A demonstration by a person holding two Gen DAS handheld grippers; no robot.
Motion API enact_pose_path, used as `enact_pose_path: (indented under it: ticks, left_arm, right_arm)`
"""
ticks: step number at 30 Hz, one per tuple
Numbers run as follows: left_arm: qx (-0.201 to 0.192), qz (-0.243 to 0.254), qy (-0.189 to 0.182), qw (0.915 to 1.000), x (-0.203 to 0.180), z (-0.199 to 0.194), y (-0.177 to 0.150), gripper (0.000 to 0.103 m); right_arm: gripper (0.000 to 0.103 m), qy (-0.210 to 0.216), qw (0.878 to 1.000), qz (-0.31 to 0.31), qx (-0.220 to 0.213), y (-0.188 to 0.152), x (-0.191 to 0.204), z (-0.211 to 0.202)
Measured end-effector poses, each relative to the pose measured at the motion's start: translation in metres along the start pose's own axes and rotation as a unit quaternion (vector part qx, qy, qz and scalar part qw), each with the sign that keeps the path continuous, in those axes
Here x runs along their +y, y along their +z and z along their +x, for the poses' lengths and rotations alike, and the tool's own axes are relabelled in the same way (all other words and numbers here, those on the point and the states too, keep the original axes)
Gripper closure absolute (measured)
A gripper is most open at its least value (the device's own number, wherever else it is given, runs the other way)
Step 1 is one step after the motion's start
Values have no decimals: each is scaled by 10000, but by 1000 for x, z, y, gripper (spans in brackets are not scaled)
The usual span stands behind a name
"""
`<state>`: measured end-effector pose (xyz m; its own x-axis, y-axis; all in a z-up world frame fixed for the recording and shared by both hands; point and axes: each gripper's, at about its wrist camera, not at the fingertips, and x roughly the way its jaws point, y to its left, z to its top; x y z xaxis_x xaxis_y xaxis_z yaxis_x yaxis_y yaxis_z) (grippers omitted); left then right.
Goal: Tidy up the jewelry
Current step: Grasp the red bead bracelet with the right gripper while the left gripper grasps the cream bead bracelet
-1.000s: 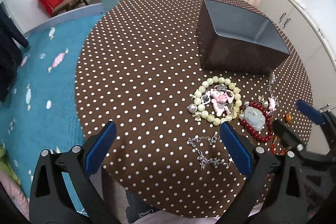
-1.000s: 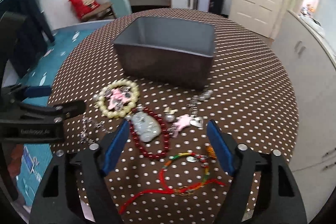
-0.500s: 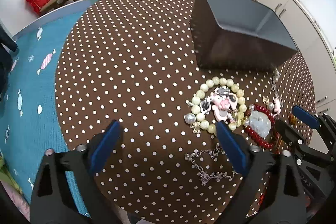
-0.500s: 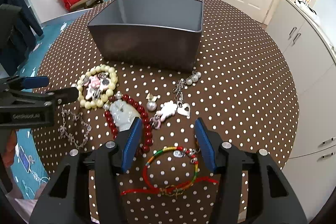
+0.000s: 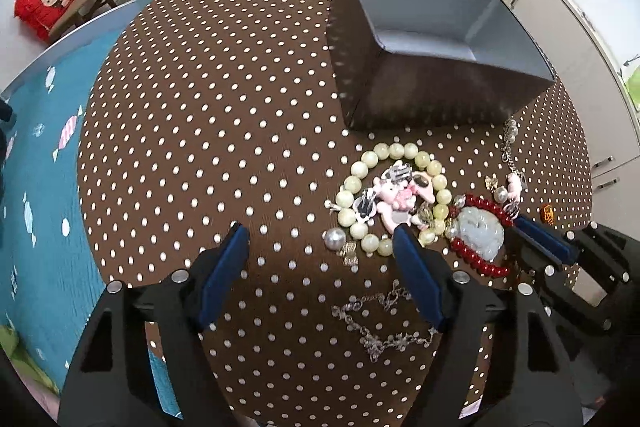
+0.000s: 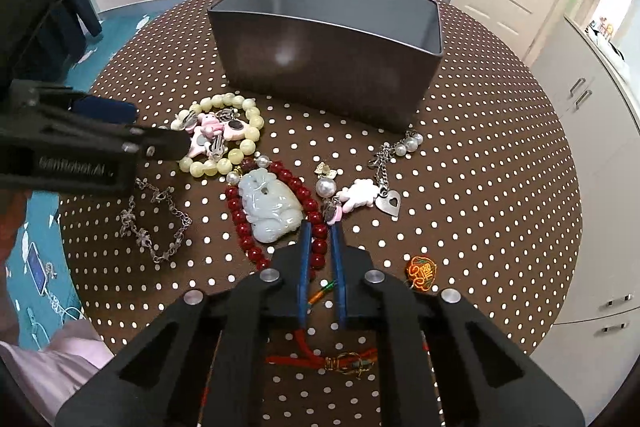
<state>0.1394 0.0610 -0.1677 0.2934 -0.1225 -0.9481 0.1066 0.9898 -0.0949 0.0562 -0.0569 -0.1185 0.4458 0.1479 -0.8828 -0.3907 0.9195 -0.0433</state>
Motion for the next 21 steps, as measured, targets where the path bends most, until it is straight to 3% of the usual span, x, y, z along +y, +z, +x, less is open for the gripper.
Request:
enact_pose_path:
  ticks: [6, 14, 18, 21]
  left_arm:
    - [167, 305, 215, 9992, -1, 7, 24, 50]
    - [-129, 604, -3, 9981, 8, -6, 52, 50]
    - [97, 749, 117, 9971, 10, 14, 68, 51]
    - [248, 1100, -7, 9936, 5, 24, 68, 50]
  right_arm:
    - [94, 29, 10000, -6, -21, -2, -2, 3]
    - [94, 63, 10000, -14, -44, -2, 0, 4]
    - [94, 90, 9999, -1, -59, -4, -1, 4]
    - [94, 100, 9999, -11, -62, -5, -1, 3]
